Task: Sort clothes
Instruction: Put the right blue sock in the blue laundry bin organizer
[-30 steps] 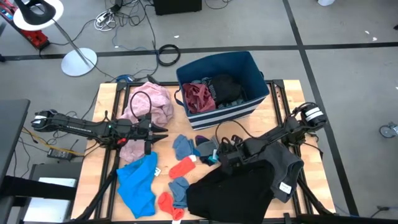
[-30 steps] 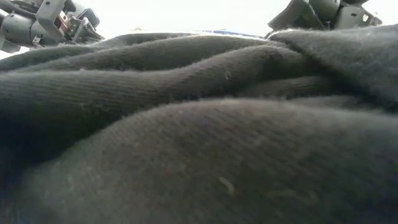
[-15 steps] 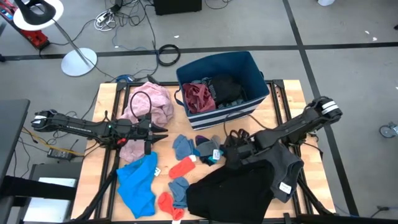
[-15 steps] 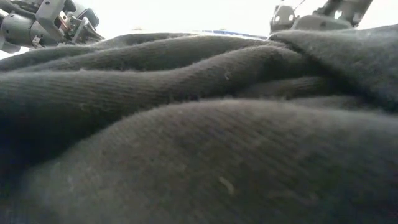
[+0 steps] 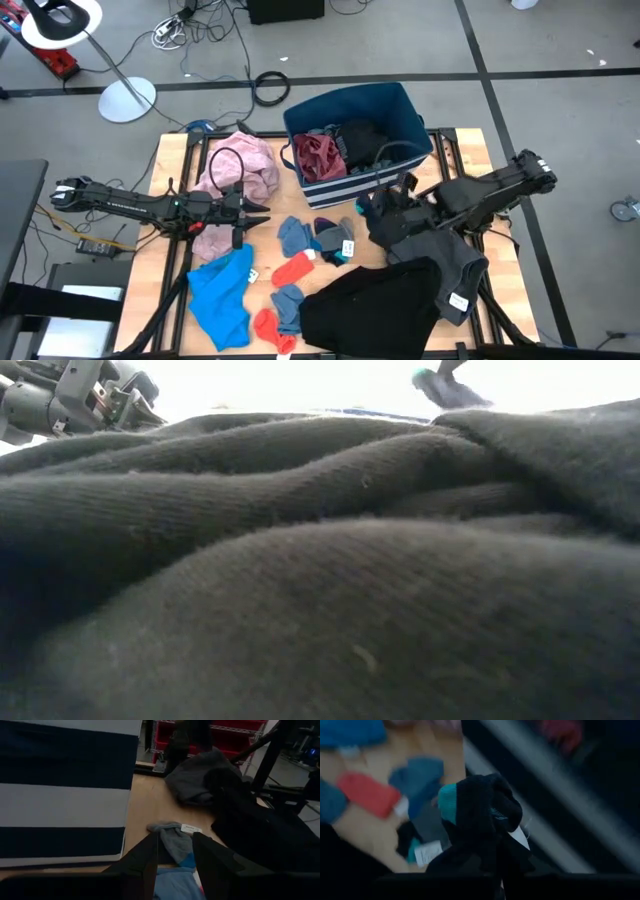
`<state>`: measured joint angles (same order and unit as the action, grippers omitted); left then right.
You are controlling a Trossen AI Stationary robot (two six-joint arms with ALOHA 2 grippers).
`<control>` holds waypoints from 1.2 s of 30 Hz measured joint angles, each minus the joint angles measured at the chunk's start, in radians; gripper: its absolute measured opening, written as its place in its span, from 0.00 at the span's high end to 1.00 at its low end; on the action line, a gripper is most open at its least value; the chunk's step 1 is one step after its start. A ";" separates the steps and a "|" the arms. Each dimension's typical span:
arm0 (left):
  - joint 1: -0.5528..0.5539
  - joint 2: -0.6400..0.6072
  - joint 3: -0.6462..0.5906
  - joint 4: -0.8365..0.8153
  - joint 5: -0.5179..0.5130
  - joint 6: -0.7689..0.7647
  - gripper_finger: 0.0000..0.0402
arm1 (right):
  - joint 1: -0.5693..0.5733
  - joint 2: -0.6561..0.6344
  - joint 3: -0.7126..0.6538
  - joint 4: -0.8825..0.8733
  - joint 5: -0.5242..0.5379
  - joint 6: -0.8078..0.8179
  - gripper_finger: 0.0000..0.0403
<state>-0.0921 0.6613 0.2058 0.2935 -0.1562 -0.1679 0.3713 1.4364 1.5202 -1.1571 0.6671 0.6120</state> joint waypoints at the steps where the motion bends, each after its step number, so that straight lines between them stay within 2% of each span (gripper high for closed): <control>1: 0.000 0.000 0.000 0.000 0.000 0.006 0.68 | -0.001 0.000 0.041 -0.001 0.017 -0.025 0.99; 8: 0.000 0.000 0.000 -0.001 0.000 0.009 0.68 | -0.016 0.000 0.277 0.067 0.174 -0.236 0.99; 14: 0.000 0.000 0.000 -0.001 -0.002 0.010 0.68 | -0.121 0.001 0.354 0.208 0.189 -0.427 0.99; 19: 0.000 0.000 0.000 -0.001 -0.002 0.009 0.68 | -0.265 0.008 0.356 0.242 0.066 -0.463 0.99; 24: 0.000 0.000 0.000 -0.007 -0.002 0.009 0.68 | -0.387 0.044 0.356 0.247 -0.009 -0.463 0.98; 36: 0.000 0.000 0.000 -0.035 -0.002 0.008 0.68 | -0.574 0.230 0.356 0.242 -0.222 -0.466 0.92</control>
<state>-0.0921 0.6613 0.2058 0.2588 -0.1580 -0.1600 -0.2027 1.6661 1.8759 -0.9150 0.4447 0.1455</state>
